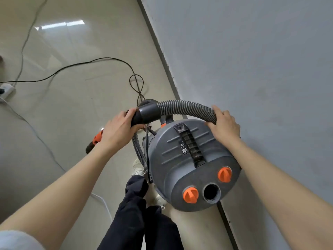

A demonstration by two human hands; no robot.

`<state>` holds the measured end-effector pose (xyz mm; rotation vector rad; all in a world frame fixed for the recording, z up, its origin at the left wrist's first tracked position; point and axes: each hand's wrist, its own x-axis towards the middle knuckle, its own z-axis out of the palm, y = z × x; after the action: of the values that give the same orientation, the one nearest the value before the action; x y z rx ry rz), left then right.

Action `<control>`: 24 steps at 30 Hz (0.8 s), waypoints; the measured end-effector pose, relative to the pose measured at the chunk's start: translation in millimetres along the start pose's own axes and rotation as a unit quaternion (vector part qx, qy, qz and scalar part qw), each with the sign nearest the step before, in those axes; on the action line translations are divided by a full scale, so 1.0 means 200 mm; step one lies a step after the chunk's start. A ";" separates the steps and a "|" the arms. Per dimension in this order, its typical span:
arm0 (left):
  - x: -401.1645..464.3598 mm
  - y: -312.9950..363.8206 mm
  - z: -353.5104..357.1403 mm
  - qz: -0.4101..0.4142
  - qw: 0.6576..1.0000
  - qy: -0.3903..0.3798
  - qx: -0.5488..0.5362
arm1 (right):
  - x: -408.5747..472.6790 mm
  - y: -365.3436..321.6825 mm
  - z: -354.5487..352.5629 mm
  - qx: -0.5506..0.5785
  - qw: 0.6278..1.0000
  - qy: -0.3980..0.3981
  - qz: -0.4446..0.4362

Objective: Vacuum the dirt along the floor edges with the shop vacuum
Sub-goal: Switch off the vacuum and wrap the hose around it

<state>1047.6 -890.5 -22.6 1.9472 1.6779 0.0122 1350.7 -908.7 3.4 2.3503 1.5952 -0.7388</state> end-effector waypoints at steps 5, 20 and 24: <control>0.09 -0.20 0.14 -0.006 0.998 -0.019 0.056 | 0.12 -0.10 0.13 0.016 0.997 -0.065 -0.034; 0.43 -0.17 0.38 -0.048 0.942 -0.216 -0.253 | 0.39 -0.26 0.13 0.012 0.982 -0.141 -0.126; 0.51 0.02 0.40 0.085 0.965 -0.198 -0.148 | 0.36 -0.27 0.13 0.024 0.979 -0.140 -0.144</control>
<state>1102.3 -829.3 -123.6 1.7241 1.1747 -0.0564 1314.5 -839.8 -50.7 1.9549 1.8222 -1.1211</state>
